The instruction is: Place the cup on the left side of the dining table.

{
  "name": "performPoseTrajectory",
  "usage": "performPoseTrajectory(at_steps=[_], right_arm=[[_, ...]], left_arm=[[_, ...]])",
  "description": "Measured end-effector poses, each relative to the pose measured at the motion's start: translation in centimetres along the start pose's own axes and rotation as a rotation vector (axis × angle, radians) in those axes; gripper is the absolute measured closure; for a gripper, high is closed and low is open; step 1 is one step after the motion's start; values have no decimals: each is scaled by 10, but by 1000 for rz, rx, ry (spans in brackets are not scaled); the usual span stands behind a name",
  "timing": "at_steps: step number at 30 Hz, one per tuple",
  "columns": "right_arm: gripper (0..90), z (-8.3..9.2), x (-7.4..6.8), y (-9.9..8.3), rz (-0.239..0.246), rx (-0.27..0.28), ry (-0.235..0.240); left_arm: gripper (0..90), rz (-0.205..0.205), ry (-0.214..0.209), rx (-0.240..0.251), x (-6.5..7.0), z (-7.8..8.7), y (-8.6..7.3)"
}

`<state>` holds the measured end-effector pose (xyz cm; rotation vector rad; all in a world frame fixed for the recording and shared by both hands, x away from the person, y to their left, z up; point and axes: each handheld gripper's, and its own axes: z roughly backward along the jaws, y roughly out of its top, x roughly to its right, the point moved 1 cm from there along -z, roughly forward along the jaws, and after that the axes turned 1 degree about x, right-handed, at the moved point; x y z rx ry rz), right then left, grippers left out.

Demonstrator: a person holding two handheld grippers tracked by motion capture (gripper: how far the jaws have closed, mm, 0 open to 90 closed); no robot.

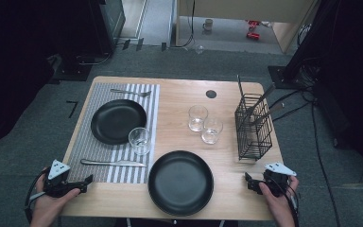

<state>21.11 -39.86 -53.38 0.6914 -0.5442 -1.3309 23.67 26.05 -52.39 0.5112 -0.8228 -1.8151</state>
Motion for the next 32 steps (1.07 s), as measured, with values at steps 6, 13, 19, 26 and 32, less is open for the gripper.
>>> performPoseTrajectory(at_steps=[6,13,19,26,32], right_arm=[[16,0,0,0,0,0,0],[15,0,0,0,-1,0,-1],[15,0,0,0,-1,0,-1],[15,0,0,0,0,0,-1],[15,0,0,0,0,0,-1]], left_arm=[[16,-10,28,-10,3,-3,-1],[16,-13,40,-16,5,-3,0],[16,-11,39,-14,5,-3,0],[16,-10,38,-14,4,-3,0],[16,-10,38,-15,4,-3,0]])
